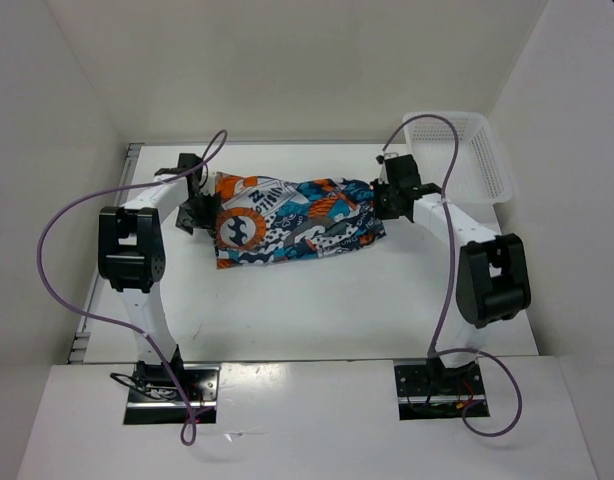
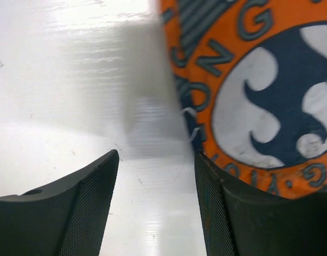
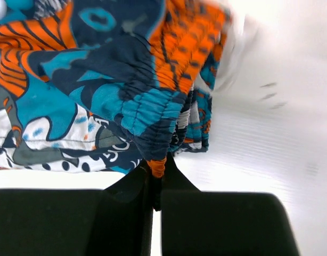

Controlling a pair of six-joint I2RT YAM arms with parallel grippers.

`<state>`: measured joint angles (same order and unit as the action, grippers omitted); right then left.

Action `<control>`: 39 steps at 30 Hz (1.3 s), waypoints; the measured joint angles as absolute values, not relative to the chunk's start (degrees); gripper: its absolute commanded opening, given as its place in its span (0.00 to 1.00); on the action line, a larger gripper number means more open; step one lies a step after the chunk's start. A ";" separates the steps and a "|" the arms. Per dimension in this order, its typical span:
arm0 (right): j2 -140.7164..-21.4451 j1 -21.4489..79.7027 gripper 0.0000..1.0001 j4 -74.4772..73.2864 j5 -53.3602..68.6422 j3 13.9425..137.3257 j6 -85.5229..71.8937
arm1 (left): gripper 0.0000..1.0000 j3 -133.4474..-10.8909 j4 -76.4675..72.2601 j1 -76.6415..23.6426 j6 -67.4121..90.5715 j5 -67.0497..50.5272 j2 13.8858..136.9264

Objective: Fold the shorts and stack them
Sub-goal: Fold the shorts

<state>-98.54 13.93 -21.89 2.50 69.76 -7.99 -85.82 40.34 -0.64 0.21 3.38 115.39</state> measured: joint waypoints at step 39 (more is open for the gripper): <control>-94.45 3.25 0.86 -30.68 -0.45 62.89 1.28 | 0.18 -92.23 39.35 -14.35 0.43 2.07 122.06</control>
